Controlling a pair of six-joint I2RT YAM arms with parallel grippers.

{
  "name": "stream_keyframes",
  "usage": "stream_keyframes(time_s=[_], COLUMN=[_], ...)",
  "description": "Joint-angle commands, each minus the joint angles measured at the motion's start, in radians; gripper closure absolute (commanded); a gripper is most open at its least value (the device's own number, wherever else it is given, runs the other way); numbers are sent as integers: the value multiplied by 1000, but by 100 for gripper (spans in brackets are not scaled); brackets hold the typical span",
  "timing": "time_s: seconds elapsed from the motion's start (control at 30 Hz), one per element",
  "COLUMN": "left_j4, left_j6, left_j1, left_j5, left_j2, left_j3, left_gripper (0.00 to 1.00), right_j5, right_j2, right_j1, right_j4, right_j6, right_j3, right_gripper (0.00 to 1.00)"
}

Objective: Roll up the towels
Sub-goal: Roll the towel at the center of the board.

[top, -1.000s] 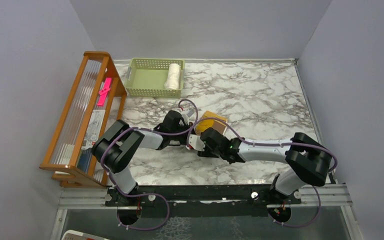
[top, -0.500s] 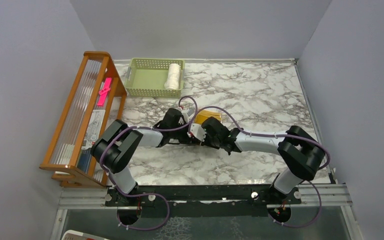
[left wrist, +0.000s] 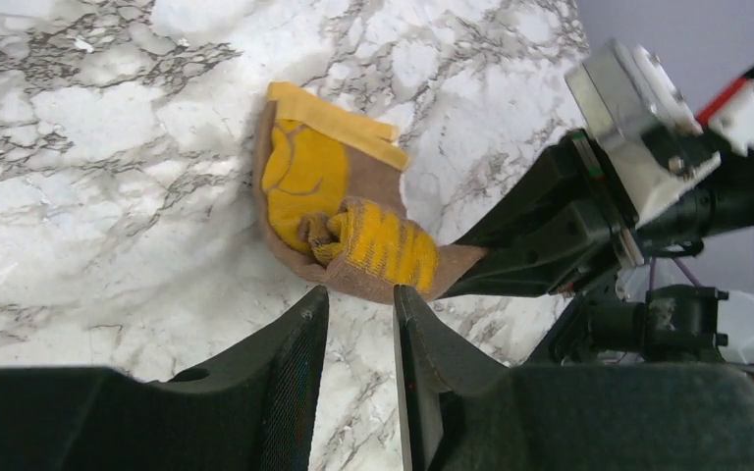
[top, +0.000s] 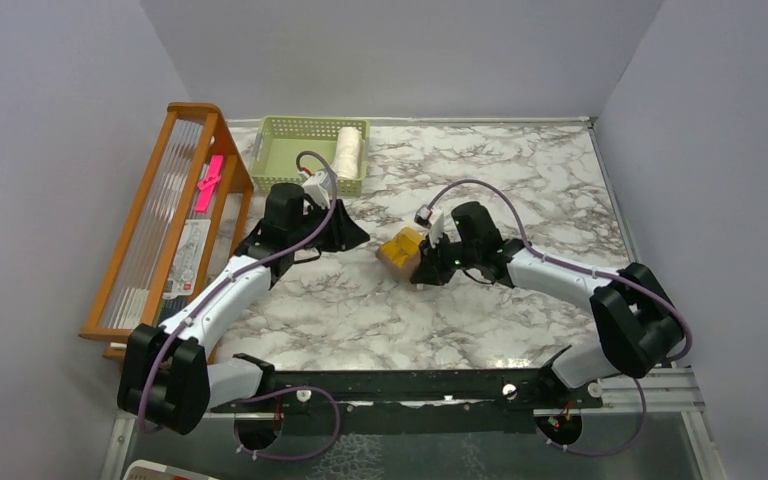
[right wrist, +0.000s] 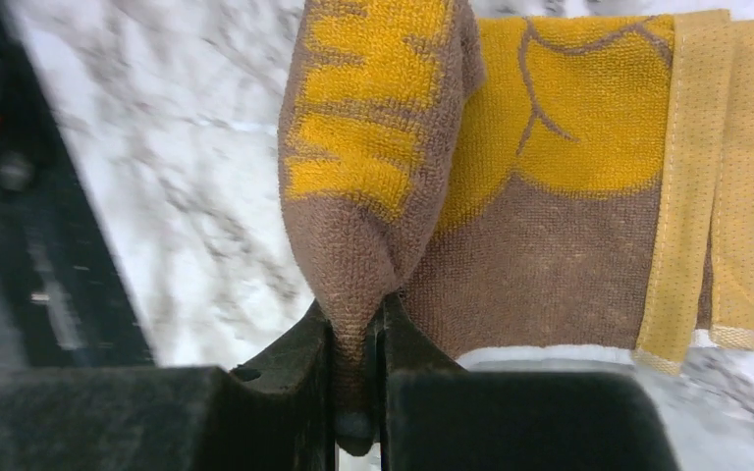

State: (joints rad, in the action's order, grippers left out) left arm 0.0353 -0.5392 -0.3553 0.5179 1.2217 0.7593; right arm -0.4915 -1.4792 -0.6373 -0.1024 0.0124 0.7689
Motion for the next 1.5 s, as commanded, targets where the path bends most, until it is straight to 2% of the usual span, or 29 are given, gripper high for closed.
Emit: stream_keyframes(time_s=[0.0, 0.17, 0.27, 0.37, 0.53, 0.63, 0.73, 0.9, 1.07, 1.23, 1.4, 1.43, 1.47], left_j4=[10, -109, -167, -225, -300, -335, -433, -566, -711, -737, -759, -762, -763], left_j6=[-7, -92, -150, -223, -321, -366, -434, -469, -509, -453, -379, -366, -356], left_j1=[-3, -43, -86, -112, -123, -125, -126, -128, -135, -139, -147, -150, -153], left_j5=[95, 104, 83, 68, 54, 76, 126, 180, 226, 189, 132, 123, 113], left_j2=[-22, -14, 4, 12, -16, -14, 6, 106, 241, 357, 515, 543, 565], left_j3=[-45, -151, -193, -230, -278, -283, -301, -317, -323, -326, -334, -333, -328], left_gripper=[67, 67, 66, 61, 46, 46, 57, 100, 100, 100, 100, 100, 100], right_j5=[-287, -353, -409, -434, -486, -497, -469, -460, -444, -426, -337, -306, -264], right_j2=[-10, -86, -125, -158, -253, -301, -313, -321, -325, -322, -282, -265, -246], right_j1=[31, 57, 64, 65, 67, 67, 67, 68, 68, 67, 67, 67, 67], right_j4=[145, 210, 324, 443, 484, 490, 448, 433, 413, 382, 201, 162, 122], right_j6=[-290, -478, -608, -728, -829, -840, -815, -802, -791, -775, -632, -595, -562], right_j3=[-24, -65, -110, -149, -136, -130, -119, -116, -115, -108, -35, -21, -5], right_gripper=[99, 99, 99, 99, 99, 99, 99, 99, 99, 99, 99, 98, 85])
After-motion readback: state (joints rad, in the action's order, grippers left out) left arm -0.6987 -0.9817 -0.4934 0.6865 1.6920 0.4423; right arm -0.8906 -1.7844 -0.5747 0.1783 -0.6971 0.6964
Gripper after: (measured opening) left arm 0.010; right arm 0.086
